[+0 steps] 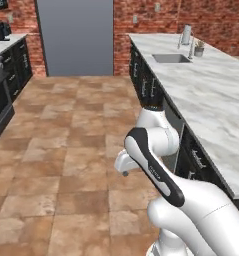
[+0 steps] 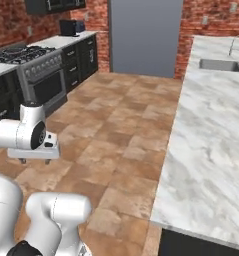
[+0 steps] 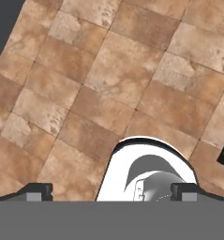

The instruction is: Take the chicken drumsticks from the pan and place one on each plate on the dining counter.

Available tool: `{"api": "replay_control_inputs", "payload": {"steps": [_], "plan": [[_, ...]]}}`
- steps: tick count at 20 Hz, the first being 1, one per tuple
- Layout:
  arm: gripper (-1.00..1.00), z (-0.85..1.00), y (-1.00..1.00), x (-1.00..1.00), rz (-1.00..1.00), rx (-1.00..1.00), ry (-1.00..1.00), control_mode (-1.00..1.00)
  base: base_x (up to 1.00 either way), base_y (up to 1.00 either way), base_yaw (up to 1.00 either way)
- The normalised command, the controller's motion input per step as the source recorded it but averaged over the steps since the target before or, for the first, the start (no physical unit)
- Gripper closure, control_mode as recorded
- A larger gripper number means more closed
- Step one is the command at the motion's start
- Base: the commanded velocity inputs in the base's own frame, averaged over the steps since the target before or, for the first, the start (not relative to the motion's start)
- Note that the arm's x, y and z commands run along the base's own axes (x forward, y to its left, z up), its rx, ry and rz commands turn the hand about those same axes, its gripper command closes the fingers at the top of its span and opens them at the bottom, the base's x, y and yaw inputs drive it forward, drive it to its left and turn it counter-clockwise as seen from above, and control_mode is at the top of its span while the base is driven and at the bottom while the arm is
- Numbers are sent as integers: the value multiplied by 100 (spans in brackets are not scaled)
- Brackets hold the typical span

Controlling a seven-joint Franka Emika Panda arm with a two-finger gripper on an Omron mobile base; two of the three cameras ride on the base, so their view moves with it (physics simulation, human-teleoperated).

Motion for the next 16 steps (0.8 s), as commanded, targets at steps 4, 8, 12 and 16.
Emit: {"api": "replay_control_inputs", "payload": {"steps": [4, 8, 12, 16], "plan": [[-100, 0, 0, 0, 0, 0, 0, 100, 93, 62, -35], [-100, 0, 0, 0, 0, 0, 0, 100, 93, 72, -20], [-100, 0, 0, 0, 0, 0, 0, 100, 99, 76, -3], [-100, 0, 0, 0, 0, 0, 0, 100, 100, 69, 0]]}}
